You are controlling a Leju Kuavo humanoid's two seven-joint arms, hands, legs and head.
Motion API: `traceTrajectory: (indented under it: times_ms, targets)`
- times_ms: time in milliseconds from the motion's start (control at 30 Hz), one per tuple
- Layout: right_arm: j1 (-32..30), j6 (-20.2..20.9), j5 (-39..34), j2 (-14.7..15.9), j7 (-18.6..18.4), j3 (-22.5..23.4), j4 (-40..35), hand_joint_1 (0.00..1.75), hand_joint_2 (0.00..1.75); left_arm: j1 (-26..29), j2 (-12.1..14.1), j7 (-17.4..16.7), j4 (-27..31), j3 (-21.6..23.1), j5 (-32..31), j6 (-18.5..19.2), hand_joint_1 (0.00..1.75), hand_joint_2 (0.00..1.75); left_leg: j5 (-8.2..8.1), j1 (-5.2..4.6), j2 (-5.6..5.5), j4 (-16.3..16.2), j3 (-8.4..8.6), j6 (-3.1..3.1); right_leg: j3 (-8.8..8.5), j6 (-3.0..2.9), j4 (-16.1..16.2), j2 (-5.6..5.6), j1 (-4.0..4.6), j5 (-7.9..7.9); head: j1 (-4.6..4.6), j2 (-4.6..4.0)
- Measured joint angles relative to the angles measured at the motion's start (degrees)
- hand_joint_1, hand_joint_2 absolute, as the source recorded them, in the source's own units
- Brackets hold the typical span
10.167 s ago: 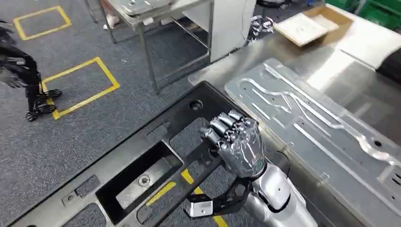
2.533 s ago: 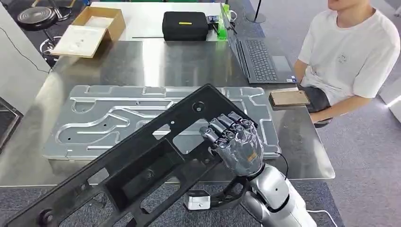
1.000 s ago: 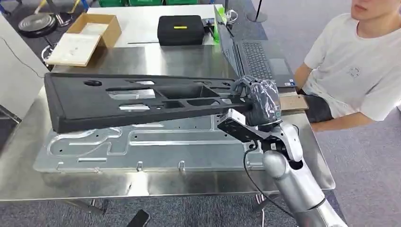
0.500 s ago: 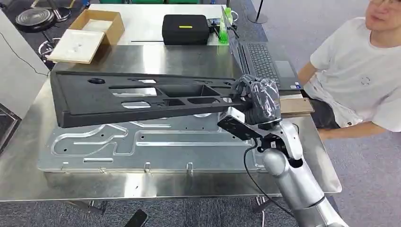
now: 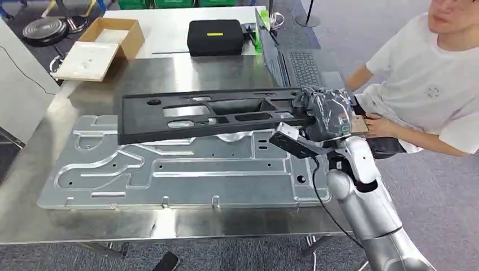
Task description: Take the parts from the cabinet and place them on the table.
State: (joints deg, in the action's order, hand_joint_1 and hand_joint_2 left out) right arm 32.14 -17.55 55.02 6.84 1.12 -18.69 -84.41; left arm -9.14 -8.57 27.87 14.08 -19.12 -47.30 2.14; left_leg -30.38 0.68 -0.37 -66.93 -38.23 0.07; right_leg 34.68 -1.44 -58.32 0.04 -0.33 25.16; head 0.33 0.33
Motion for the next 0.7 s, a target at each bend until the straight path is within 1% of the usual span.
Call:
traceTrajectory:
  times_ms: [33,67,100,133,167,200,233,267,300,367,400,433,467,500,533,567,600,633,667,700]
  targets:
    - [-0.01,0.0,0.41,0.11,-0.05,0.13,0.57,1.75,1.75,-0.02,0.0,0.11,0.0,0.02,0.0,0.02,0.0,1.75,-1.91,0.0,0.0,-4.47,-2.1,-0.09,0.0,-0.07,-0.05,0.0,0.09,0.05,0.0,0.0]
    - [-0.02,0.0,1.05,0.33,-0.35,0.37,1.41,1.75,1.75,0.0,0.0,0.28,0.0,0.02,0.0,0.06,0.0,1.75,-3.11,0.0,0.0,-8.32,-4.06,-0.19,0.06,-0.14,-0.14,0.0,0.18,0.1,0.0,0.0]
    - [-0.01,-0.02,1.46,0.61,-0.57,0.57,2.14,1.75,1.75,0.04,0.0,0.33,0.0,0.04,0.02,0.07,0.0,1.75,-2.82,0.0,0.01,-9.6,-4.8,-0.21,0.07,-0.19,-0.28,0.0,0.22,0.15,0.0,0.0]
    - [-0.01,-0.07,1.94,0.87,-0.77,0.83,2.89,1.75,1.75,0.05,0.0,0.39,0.0,0.04,0.04,0.11,0.0,1.75,-1.33,0.0,0.01,-8.14,-4.22,-0.18,0.06,-0.17,-0.38,0.0,0.23,0.25,0.0,0.0]
    - [0.01,-0.13,2.33,1.18,-0.98,1.15,3.59,1.75,1.75,0.02,0.0,0.46,0.0,0.04,0.09,0.11,0.0,1.75,1.08,0.0,0.02,-4.28,-2.41,-0.08,0.04,-0.11,-0.5,0.01,0.23,0.35,0.0,0.0]
    - [0.1,-0.22,2.82,1.42,-1.14,1.47,4.15,1.75,1.75,-0.01,0.02,0.46,0.0,0.04,0.15,0.11,0.0,1.75,3.74,0.0,0.02,1.08,0.18,0.09,0.0,0.03,-0.68,0.04,0.21,0.49,0.0,0.0]
    - [0.24,-0.28,3.15,1.66,-1.25,1.84,4.72,1.75,1.75,-0.05,0.11,0.48,0.0,0.04,0.33,0.11,0.0,1.75,5.53,0.0,0.02,5.76,2.45,0.34,0.03,0.22,-0.94,0.06,0.2,0.71,0.0,0.0]
    - [0.48,-0.42,3.25,1.97,-1.45,2.21,5.44,1.75,1.75,-0.15,0.13,0.5,0.0,0.04,0.48,0.11,0.0,1.75,4.55,-0.3,-0.03,7.31,3.44,0.45,0.28,0.52,-1.28,0.11,0.65,0.89,0.0,0.0]
    - [0.65,-0.48,3.41,2.36,-1.6,2.51,6.14,1.75,1.75,-0.18,0.15,0.57,0.0,0.04,0.55,0.11,0.0,1.75,4.83,-0.32,-0.07,7.43,3.22,0.76,0.4,0.73,-1.28,0.15,0.52,0.81,0.04,0.0]
    - [0.7,-0.81,3.76,2.91,-1.73,3.17,7.19,1.75,1.75,-0.02,0.18,0.61,0.0,0.04,0.72,0.11,0.0,1.75,4.97,-0.53,-0.11,7.46,3.09,1.13,0.39,1.36,-1.03,0.12,0.35,0.57,0.0,0.0]
    - [0.74,-0.87,3.78,3.15,-1.73,3.39,7.52,0.0,0.0,-0.04,0.17,0.61,0.0,0.04,0.74,0.09,0.0,1.75,5.25,-0.37,-0.1,8.0,3.31,1.6,0.31,1.75,-1.0,0.16,0.41,0.63,0.0,0.0]
    - [0.72,-0.92,3.84,3.37,-1.73,3.56,7.8,0.0,0.0,-0.07,0.18,0.66,0.0,0.04,0.74,0.04,0.0,1.75,5.55,-0.1,0.0,8.5,3.65,2.02,0.46,2.03,-1.58,0.12,0.05,1.21,0.0,0.0]
    - [0.82,-1.07,3.84,3.58,-1.71,3.78,8.13,0.0,0.0,-0.16,0.2,0.76,0.0,0.04,0.74,-0.06,0.0,1.75,5.62,-0.09,0.0,8.66,3.69,2.31,1.35,2.31,-3.57,0.1,0.05,2.62,0.04,0.0]
    - [0.87,-1.2,3.82,3.78,-1.71,3.96,8.3,0.0,0.0,-0.22,0.2,0.79,0.0,0.04,0.72,-0.26,0.0,1.75,5.62,-0.08,0.02,8.66,3.68,2.41,3.21,2.57,-7.43,0.11,-0.06,4.72,0.02,0.0]
    - [0.79,-1.22,3.82,3.85,-1.71,4.11,8.46,0.0,0.0,-0.18,0.17,0.81,0.0,0.04,0.72,-0.35,0.0,0.0,5.6,-0.09,0.02,8.66,3.68,2.43,5.35,2.85,-11.82,0.11,-0.22,6.61,0.04,0.0]
    - [0.59,-1.22,3.82,3.93,-1.71,4.26,8.83,0.0,0.0,-0.11,0.2,0.92,0.0,0.04,0.76,-0.52,0.0,0.0,5.55,-0.11,0.03,8.64,3.66,2.49,7.67,3.1,-16.17,0.1,-0.39,8.05,0.02,0.0]
    - [0.25,-1.2,3.84,3.98,-1.71,4.31,9.11,0.0,0.0,-0.08,0.26,1.03,0.0,0.04,1.03,-0.5,0.0,0.0,5.55,-0.1,0.02,8.63,3.66,2.49,8.81,3.25,-18.08,0.09,-0.53,8.08,0.02,0.0]
    - [-0.12,-1.2,3.84,4.13,-1.69,4.39,9.38,0.0,0.0,-0.06,0.28,1.25,0.0,0.04,1.16,-0.44,0.0,0.0,5.54,-0.07,-0.01,8.62,3.68,2.48,8.64,3.35,-17.3,0.07,-0.69,6.87,0.04,0.0]
    - [-0.22,-1.22,3.78,4.28,-1.53,4.5,9.55,0.0,0.0,-0.05,0.28,1.46,0.0,0.04,1.35,-0.29,0.0,0.0,5.49,-0.06,-0.03,8.57,3.7,2.41,7.22,3.39,-14.05,0.05,-0.9,4.61,0.02,0.0]
    - [-0.2,-1.22,3.62,4.33,-1.44,4.59,9.55,0.0,0.0,-0.07,0.28,1.53,0.0,0.04,1.6,-0.28,0.0,0.0,5.39,-0.05,-0.06,8.48,3.77,2.25,4.75,3.42,-8.95,-0.02,-1.08,1.89,0.02,0.0]
